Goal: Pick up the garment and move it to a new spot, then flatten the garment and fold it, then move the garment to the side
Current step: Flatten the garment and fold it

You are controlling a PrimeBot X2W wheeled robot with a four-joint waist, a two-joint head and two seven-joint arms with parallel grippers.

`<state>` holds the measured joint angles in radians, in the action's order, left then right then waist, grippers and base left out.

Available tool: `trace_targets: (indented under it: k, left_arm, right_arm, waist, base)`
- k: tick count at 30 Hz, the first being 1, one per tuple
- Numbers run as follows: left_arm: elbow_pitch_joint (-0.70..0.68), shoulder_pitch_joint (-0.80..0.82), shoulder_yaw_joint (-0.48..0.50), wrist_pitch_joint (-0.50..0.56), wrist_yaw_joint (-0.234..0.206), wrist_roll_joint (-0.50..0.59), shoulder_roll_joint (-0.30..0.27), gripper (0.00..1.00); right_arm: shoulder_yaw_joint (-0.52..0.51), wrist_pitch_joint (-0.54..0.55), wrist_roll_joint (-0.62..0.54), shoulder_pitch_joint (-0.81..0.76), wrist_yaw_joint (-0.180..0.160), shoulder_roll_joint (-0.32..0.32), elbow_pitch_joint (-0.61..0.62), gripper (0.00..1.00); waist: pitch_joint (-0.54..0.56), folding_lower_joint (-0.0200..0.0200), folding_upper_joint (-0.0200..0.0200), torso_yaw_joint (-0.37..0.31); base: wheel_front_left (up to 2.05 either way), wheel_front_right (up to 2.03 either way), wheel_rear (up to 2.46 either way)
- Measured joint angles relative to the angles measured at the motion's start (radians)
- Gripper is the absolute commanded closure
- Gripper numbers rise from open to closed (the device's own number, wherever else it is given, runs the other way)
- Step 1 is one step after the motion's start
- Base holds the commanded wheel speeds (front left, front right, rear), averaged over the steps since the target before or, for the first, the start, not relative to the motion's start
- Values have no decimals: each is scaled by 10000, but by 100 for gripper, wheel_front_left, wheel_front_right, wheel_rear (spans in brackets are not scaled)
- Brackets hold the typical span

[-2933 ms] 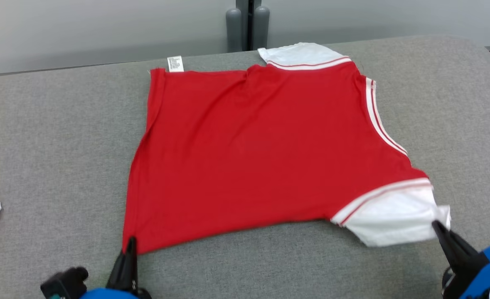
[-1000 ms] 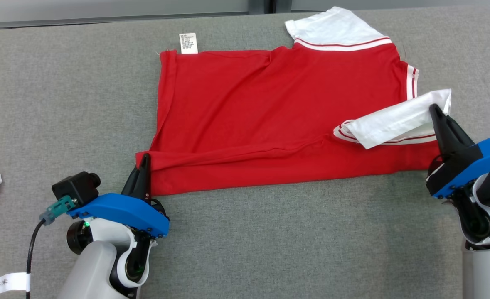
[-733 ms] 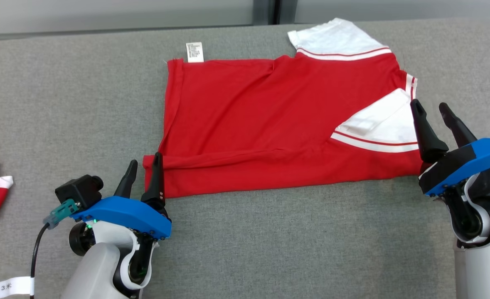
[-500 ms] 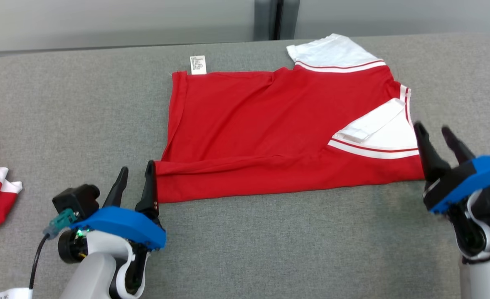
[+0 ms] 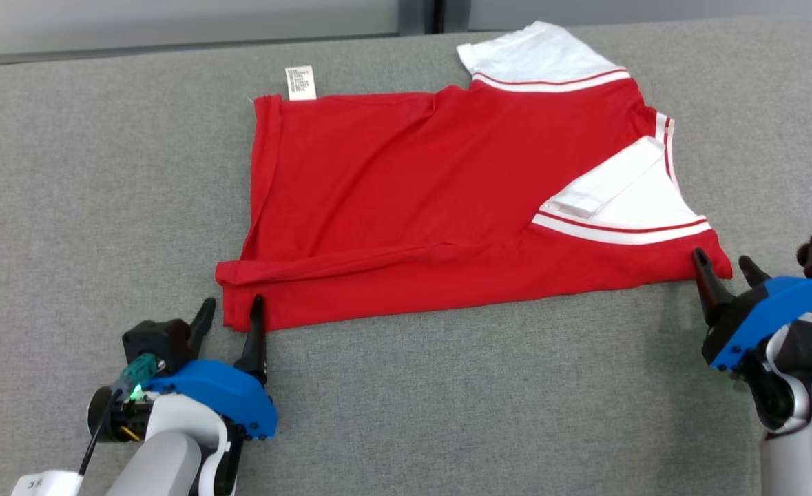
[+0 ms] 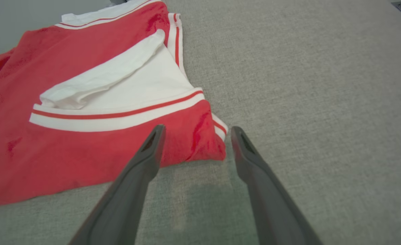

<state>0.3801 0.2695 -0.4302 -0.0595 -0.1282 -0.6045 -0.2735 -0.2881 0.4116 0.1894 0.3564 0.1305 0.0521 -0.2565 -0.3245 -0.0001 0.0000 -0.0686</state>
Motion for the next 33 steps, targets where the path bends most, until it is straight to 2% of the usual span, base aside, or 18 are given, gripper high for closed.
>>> trace_targets:
  k: [4,7,8,9,10,11,12,16,21,26,33]
  left_arm:
    - [155,337,-98,117,-61,98,21,0]
    - [219,454,-205,234,-40,94,88,0]
    - [238,482,-242,282,-29,92,88,8]
    - [255,510,-265,343,6,75,100,40]
    - [276,536,-291,416,61,46,113,75]
    - [311,552,-314,545,144,-27,121,100]
    - [326,559,-328,665,224,-115,119,100]
    - [416,512,-347,769,397,-370,213,100]
    - [98,-25,-196,761,345,-688,207,100]
    - [-995,-1045,-23,1093,13,-853,-314,100]
    - [-2537,-2583,-54,1868,-719,-999,-830,100]
  right_arm:
    - [-265,-100,-631,608,0,-10,-947,0]
    - [-307,-270,-604,894,0,-13,-1559,0]
    - [-270,-305,-554,967,0,-10,-1718,0]
    - [-242,-334,-548,1031,0,-2,-1871,0]
    - [-219,-370,-548,1065,-2,17,-1975,26]
    - [-196,-458,-548,1074,-2,27,-2050,90]
    - [-165,-510,-548,1074,-2,29,-2104,100]
    - [-138,-621,-274,978,0,-15,-2046,100]
    - [-77,-614,194,263,0,-23,-1076,100]
    - [23,-169,936,-1273,2,-35,633,100]
    - [63,362,1755,-3136,2,-36,2063,100]
  waist:
    - [-269,0,0,37]
    - [-357,0,0,126]
    - [-372,0,0,150]
    - [-378,-1,0,171]
    - [-375,0,0,190]
    - [-360,0,0,205]
    - [-333,0,0,221]
    - [-138,2,0,257]
    - [293,2,0,252]
    - [830,1,0,193]
    - [1067,1,0,109]
  base:
    - [0,0,0]
    - [0,0,0]
    - [0,0,0]
    - [0,0,0]
    - [0,0,0]
    - [0,0,0]
    - [0,0,0]
    - [0,0,0]
    - [0,0,0]
    - [0,0,0]
    - [0,0,0]
